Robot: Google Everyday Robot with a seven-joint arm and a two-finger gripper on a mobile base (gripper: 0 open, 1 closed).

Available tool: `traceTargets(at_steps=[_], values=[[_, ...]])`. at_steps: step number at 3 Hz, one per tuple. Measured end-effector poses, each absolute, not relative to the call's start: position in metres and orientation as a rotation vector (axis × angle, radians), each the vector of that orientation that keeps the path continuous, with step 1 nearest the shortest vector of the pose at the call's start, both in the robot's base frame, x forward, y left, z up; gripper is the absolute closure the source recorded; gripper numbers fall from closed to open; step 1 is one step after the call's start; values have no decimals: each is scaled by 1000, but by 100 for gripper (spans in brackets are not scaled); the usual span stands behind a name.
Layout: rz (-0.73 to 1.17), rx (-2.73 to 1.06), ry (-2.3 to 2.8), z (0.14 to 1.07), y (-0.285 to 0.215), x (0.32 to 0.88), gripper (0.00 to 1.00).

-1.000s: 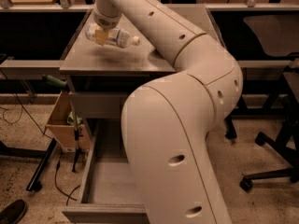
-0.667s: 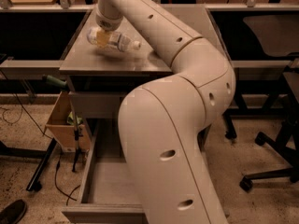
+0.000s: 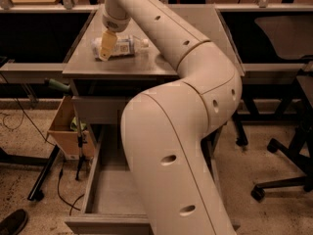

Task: Pick blue plastic bottle from middle drawer and place on counter

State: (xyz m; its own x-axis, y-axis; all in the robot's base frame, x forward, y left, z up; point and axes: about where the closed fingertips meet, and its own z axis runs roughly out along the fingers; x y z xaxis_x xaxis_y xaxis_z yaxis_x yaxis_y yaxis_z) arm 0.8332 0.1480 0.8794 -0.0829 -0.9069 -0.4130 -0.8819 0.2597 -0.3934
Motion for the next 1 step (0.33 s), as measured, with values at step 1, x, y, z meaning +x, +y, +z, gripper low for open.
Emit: traceTargets(at_steps=[1], values=[[-56,-1616,1954,879,148,833,0]])
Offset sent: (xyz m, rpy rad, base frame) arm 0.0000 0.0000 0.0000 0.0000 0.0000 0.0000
